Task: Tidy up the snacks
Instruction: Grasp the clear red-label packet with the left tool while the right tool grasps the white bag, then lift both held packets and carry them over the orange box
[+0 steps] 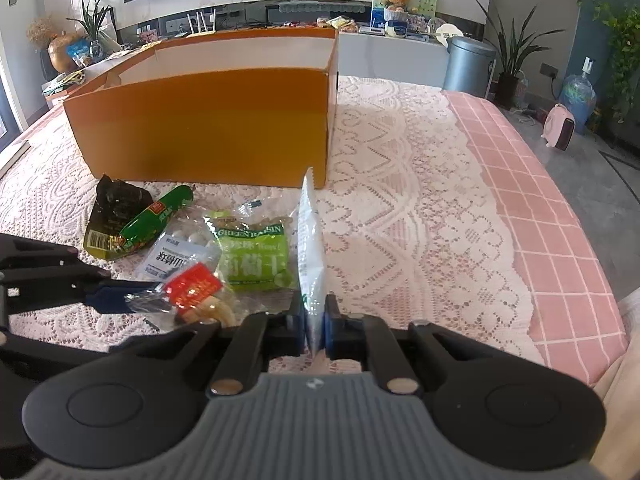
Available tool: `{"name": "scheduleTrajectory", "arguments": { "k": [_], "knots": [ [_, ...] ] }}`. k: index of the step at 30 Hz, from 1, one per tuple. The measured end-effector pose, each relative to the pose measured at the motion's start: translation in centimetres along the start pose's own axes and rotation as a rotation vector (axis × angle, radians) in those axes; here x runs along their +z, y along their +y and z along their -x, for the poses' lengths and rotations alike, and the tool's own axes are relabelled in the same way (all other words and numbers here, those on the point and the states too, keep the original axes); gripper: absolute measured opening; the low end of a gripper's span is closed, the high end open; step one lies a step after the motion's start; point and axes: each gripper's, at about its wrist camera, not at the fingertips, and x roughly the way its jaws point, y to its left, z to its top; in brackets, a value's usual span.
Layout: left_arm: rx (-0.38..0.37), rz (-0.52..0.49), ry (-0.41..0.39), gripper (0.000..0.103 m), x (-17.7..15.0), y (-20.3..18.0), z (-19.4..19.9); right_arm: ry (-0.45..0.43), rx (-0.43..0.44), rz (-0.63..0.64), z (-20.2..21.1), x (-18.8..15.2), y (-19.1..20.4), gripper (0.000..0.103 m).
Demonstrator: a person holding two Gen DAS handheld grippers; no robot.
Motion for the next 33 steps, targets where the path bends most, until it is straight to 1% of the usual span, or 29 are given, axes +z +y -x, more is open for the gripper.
{"name": "scheduleTrajectory", "arguments": {
  "k": [6, 12, 17, 21, 27, 33],
  "knots": [
    [0.01, 0.052, -0.033, 0.039, 0.3, 1.3, 1.7, -0.021, -0.004, 0.012, 0.7, -0.3, 0.3, 0.004],
    [0.023, 0.07, -0.078, 0.038, 0.4, 2.1, 3.7, -0.045, -0.02, -0.007, 1.6, -0.5, 0.3, 0.004],
    [0.036, 0.087, -0.116, 0.038, 0.7, 2.9, 5.3, -0.069, 0.003, -0.032, 2.6, -0.6, 0.4, 0.004],
    [0.052, 0.104, -0.145, 0.038, 0.9, 3.7, 6.5, -0.09, 0.008, -0.026, 3.5, -0.4, 1.0, 0.004],
    [0.088, 0.133, -0.187, 0.038, 1.6, 5.3, 8.0, -0.141, 0.037, -0.005, 5.4, 0.5, 2.3, 0.004],
    [0.107, 0.154, -0.227, 0.038, 2.9, 6.7, 9.2, -0.183, 0.073, 0.013, 6.8, 2.4, 3.3, 0.004]
  ]
}}
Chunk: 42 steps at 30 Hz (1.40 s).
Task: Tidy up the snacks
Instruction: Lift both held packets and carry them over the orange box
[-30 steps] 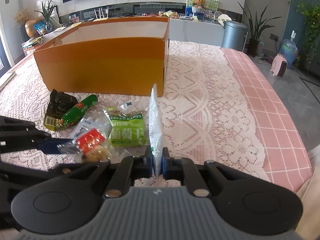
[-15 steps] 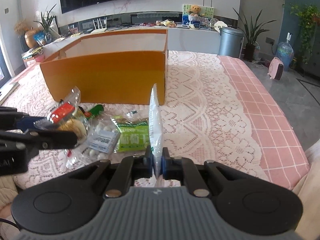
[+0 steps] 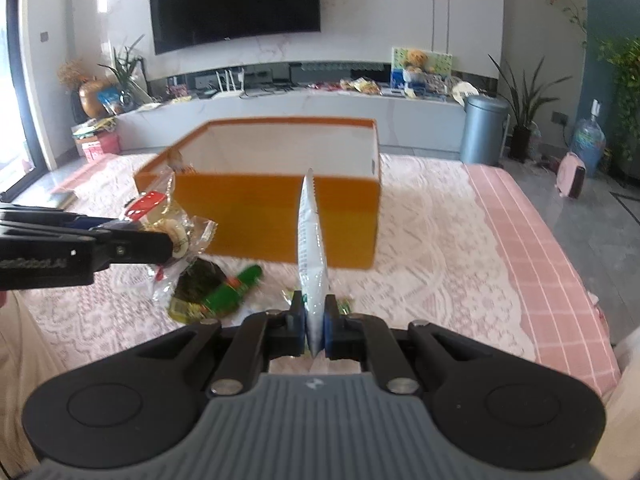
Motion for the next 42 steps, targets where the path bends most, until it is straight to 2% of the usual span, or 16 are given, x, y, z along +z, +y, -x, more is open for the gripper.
{"name": "scheduleTrajectory", "arguments": {
  "k": [11, 25, 33, 42],
  "knots": [
    [0.007, -0.032, -0.088, 0.038, 3.9, 0.6, 0.3, -0.071, 0.011, 0.095, 0.2, 4.8, 1.7, 0.004],
    [0.042, -0.006, -0.118, 0.038, 7.9, 2.4, -2.6, -0.11, 0.006, 0.16, -3.1, 11.1, 2.4, 0.004],
    [0.057, -0.002, -0.089, 0.038, 9.1, 3.9, -5.5, -0.077, -0.012, 0.19, -7.2, 14.1, 2.7, 0.004],
    [0.081, 0.038, 0.007, 0.038, 9.8, 6.0, -10.4, 0.008, -0.064, 0.217, -13.2, 15.3, 1.9, 0.004]
  ]
}}
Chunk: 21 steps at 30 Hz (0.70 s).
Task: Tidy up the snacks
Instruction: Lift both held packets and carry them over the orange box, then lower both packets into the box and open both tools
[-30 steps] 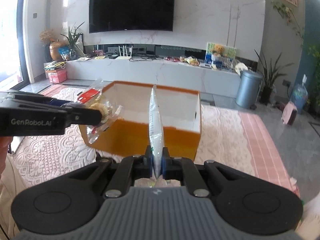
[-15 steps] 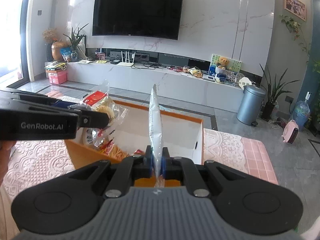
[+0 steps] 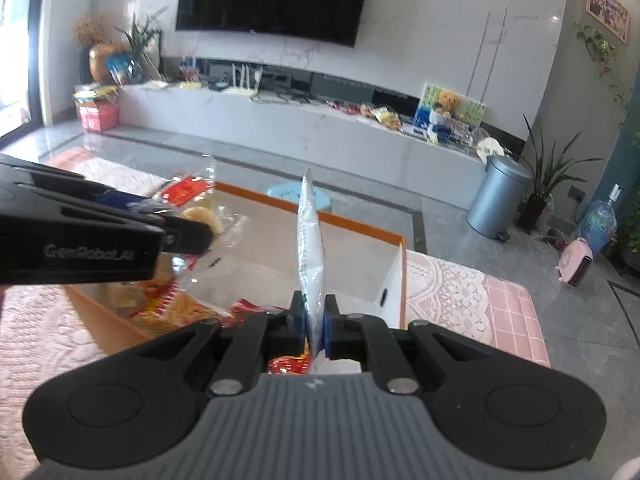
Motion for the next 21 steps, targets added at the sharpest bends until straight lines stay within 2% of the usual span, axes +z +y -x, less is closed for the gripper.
{"name": "scheduleTrajectory", "arguments": {
  "k": [8, 16, 21],
  "knots": [
    [-0.012, 0.03, 0.081, 0.038, 0.0, 0.4, -3.5, 0.104, -0.055, 0.052, -5.5, -0.1, -0.1, 0.004],
    [0.026, -0.003, 0.153, 0.038, -1.0, 0.6, -5.7, 0.196, -0.07, 0.108, -9.1, -1.0, 0.3, 0.004],
    [0.037, 0.044, 0.226, 0.039, -1.6, 1.7, -6.7, 0.251, -0.073, 0.126, -10.7, -1.4, 0.9, 0.004]
  ]
}}
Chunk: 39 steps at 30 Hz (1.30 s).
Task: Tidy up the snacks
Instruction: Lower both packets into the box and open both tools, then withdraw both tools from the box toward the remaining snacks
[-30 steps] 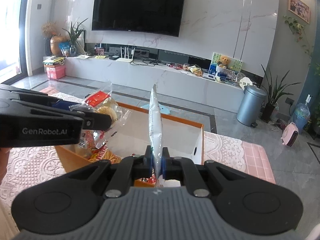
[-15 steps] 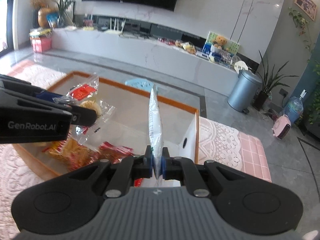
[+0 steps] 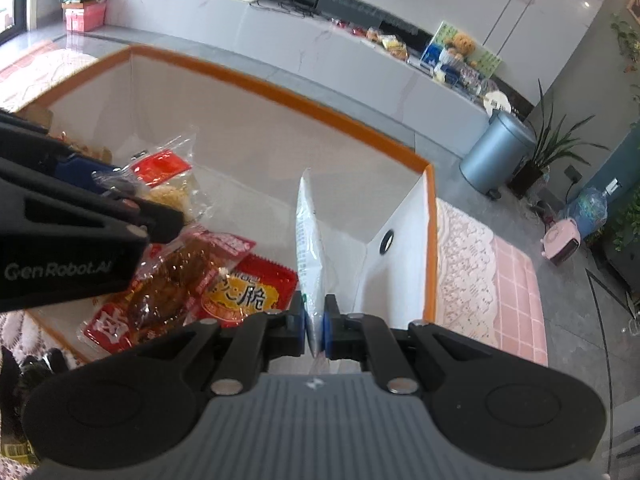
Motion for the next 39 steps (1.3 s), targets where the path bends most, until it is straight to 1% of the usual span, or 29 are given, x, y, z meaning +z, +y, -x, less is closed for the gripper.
{"name": "scheduleTrajectory", "arguments": {
  "k": [4, 7, 11, 13, 14, 15, 16, 17, 18, 19, 20, 22, 23, 24, 25, 27, 29, 31, 33, 37, 39],
  "knots": [
    [0.022, 0.015, 0.049, 0.039, 0.1, 0.4, -0.6, 0.041, 0.0, -0.014, -0.8, 0.3, -0.2, 0.004],
    [0.021, 0.033, 0.089, 0.039, 0.2, 0.7, -0.9, 0.066, 0.012, -0.023, -1.3, 0.7, -0.3, 0.004],
    [0.034, 0.026, 0.099, 0.04, 0.3, 0.9, -0.7, 0.087, 0.029, -0.033, -1.6, 1.2, -0.6, 0.005],
    [0.035, 0.03, 0.103, 0.041, 0.3, 1.0, -0.6, 0.09, 0.031, -0.033, -1.6, 1.3, -0.6, 0.007],
    [0.036, 0.028, 0.103, 0.043, 0.3, 1.0, -0.5, 0.092, 0.031, -0.035, -1.5, 1.3, -0.6, 0.008],
    [0.04, 0.027, 0.102, 0.047, 0.3, 0.9, -0.5, 0.092, 0.029, -0.037, -1.5, 1.4, -0.7, 0.011],
    [0.04, 0.027, 0.098, 0.05, 0.3, 0.9, -0.3, 0.09, 0.028, -0.041, -1.3, 1.5, -0.7, 0.013],
    [0.038, 0.03, 0.092, 0.055, 0.2, 1.0, -0.1, 0.086, 0.03, -0.045, -1.2, 1.5, -0.8, 0.017],
    [0.035, 0.037, 0.085, 0.059, 0.2, 1.1, 0.1, 0.083, 0.035, -0.051, -1.0, 1.6, -0.9, 0.021],
    [0.035, 0.045, 0.079, 0.061, 0.1, 1.2, 0.5, 0.078, 0.037, -0.058, -0.7, 1.7, -1.0, 0.023],
    [0.032, 0.052, 0.072, 0.064, 0.1, 1.4, 0.8, 0.07, 0.04, -0.063, -0.4, 1.6, -1.2, 0.028],
    [0.02, 0.066, 0.055, 0.069, 0.0, 1.4, 1.6, 0.051, 0.047, -0.077, 0.3, 1.7, -1.4, 0.033],
    [0.011, 0.072, 0.044, 0.073, 0.0, 1.4, 2.1, 0.042, 0.053, -0.086, 0.6, 1.7, -1.5, 0.037],
    [0.004, 0.077, 0.036, 0.075, 0.0, 1.4, 2.5, 0.034, 0.056, -0.096, 1.1, 1.7, -1.7, 0.043],
    [-0.001, 0.084, 0.028, 0.075, 0.0, 1.5, 3.0, 0.025, 0.055, -0.105, 1.6, 1.7, -1.8, 0.046],
    [-0.009, 0.105, 0.015, 0.078, 0.0, 1.7, 3.8, 0.005, 0.047, -0.125, 2.6, 1.7, -1.9, 0.059],
    [-0.022, 0.128, 0.002, 0.08, -0.1, 2.0, 4.8, -0.014, 0.037, -0.144, 3.7, 1.3, -2.1, 0.065],
    [-0.028, 0.141, -0.025, 0.08, -0.2, 2.0, 5.8, -0.035, 0.04, -0.162, 4.9, 1.1, -2.3, 0.068],
    [-0.022, 0.14, -0.068, 0.08, -0.5, 1.9, 7.2, -0.059, 0.032, -0.179, 6.2, 0.7, -2.6, 0.071],
    [-0.004, 0.11, -0.187, 0.081, -2.0, 1.2, 10.6, -0.125, 0.024, -0.214, 9.3, -0.4, -2.8, 0.075],
    [0.014, 0.083, -0.239, 0.081, -2.7, 0.4, 11.9, -0.181, 0.039, -0.228, 11.1, -1.5, -2.7, 0.077]
  ]
}}
